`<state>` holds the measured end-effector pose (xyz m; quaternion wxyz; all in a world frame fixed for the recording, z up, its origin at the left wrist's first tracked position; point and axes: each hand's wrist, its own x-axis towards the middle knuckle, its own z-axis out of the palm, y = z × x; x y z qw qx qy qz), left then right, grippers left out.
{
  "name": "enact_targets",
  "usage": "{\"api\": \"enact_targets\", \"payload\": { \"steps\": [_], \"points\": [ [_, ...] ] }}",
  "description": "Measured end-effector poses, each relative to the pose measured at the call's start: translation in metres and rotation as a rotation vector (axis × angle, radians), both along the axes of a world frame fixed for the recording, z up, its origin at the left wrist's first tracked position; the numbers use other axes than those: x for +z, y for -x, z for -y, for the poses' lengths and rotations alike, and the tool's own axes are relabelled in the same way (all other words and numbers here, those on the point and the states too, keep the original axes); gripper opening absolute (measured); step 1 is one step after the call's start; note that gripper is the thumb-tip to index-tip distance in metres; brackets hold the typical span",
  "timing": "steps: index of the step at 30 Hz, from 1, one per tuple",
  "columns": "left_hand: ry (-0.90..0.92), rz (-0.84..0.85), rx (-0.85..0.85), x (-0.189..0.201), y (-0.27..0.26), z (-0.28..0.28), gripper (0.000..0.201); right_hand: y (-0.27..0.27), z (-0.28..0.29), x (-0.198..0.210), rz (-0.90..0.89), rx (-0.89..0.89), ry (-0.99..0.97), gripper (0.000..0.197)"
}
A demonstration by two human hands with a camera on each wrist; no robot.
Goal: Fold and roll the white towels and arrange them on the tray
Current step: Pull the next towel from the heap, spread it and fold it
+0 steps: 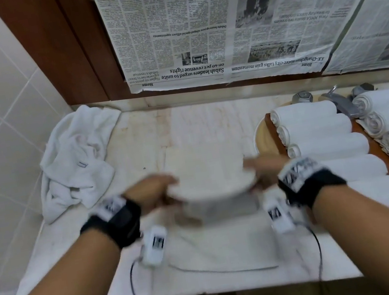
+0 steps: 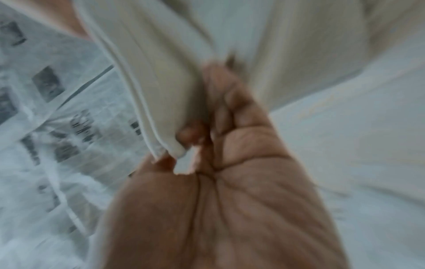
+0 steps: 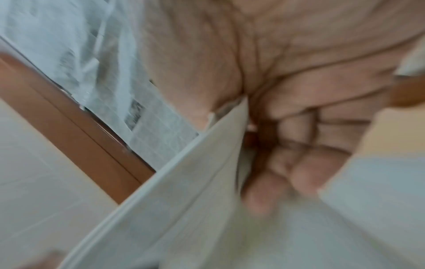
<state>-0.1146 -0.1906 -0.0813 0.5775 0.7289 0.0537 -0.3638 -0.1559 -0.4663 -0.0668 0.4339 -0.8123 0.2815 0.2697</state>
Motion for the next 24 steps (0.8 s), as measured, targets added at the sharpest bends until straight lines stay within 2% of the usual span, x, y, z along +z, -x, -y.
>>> {"api": "enact_targets", "payload": {
  "steps": [2, 3, 4, 6, 7, 10, 14, 17, 19, 21, 24],
  "points": [
    [0.083, 0.263, 0.141, 0.052, -0.044, 0.027, 0.019, -0.05, 0.013, 0.043, 0.334, -0.164, 0.163, 0.029],
    [0.231, 0.283, 0.229, 0.075, -0.062, 0.038, 0.018, -0.068, 0.018, 0.063, 0.538, -0.251, 0.063, 0.031],
    [0.397, 0.27, 0.308, 0.098, -0.077, 0.047, 0.014, -0.084, 0.022, 0.083, 0.647, -0.328, -0.065, 0.03],
    [0.504, 0.348, 0.438, 0.125, -0.094, 0.056, 0.014, -0.094, 0.026, 0.106, 0.835, -0.387, -0.064, 0.03],
    [0.486, 0.363, 0.426, 0.131, -0.097, 0.059, 0.015, -0.093, 0.026, 0.11, 0.869, -0.413, -0.024, 0.031],
    [0.351, 0.312, 0.373, 0.101, -0.089, 0.055, 0.019, -0.075, 0.031, 0.074, 0.781, -0.37, 0.083, 0.031],
    [0.145, -0.003, 0.298, 0.009, -0.047, 0.036, 0.023, -0.031, 0.03, -0.023, 0.459, -0.359, 0.036, 0.035],
    [-0.055, -0.144, 0.256, -0.042, -0.023, 0.028, 0.025, 0.0, 0.019, -0.07, 0.291, -0.345, 0.006, 0.028],
    [-0.117, -0.182, 0.258, -0.052, -0.017, 0.025, 0.023, 0.009, 0.015, -0.081, 0.28, -0.354, 0.0, 0.025],
    [-0.091, -0.114, 0.26, -0.048, -0.018, 0.025, 0.023, 0.008, 0.017, -0.077, 0.332, -0.346, 0.001, 0.023],
    [0.144, 0.06, 0.373, -0.017, -0.022, 0.026, 0.014, 0.001, 0.023, -0.049, 0.598, -0.353, -0.055, 0.018]
  ]
}}
